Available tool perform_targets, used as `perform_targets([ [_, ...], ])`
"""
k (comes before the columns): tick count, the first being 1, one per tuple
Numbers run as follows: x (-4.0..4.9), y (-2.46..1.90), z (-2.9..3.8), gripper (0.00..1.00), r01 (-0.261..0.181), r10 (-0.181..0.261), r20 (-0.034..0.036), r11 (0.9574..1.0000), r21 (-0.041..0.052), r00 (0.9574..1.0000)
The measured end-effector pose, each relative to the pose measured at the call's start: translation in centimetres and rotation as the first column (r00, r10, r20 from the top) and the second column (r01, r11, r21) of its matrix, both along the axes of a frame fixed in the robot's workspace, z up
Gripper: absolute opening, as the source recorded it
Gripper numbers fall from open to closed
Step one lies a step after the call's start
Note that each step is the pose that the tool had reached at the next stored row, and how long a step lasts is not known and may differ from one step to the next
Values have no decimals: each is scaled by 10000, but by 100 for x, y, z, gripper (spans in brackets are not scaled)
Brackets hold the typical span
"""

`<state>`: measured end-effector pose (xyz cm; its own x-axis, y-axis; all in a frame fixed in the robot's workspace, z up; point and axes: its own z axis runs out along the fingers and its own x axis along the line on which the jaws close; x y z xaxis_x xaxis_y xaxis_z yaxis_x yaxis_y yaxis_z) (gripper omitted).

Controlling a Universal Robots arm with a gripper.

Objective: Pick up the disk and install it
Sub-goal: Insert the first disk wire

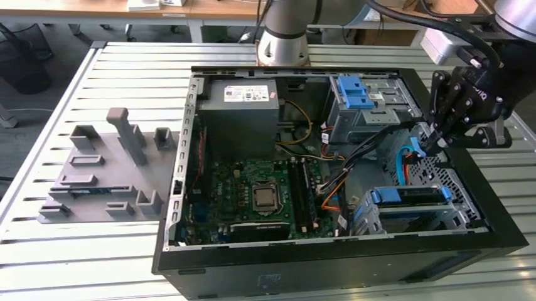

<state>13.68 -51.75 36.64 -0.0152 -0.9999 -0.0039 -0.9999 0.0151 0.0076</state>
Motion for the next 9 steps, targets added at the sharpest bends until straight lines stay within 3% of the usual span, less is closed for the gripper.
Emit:
perform_targets([
  [2,0,35,8,11,30,-30,0,10000,-2,10000],
  [9,1,39,7,11,46,-46,-4,10000,-2,10000],
])
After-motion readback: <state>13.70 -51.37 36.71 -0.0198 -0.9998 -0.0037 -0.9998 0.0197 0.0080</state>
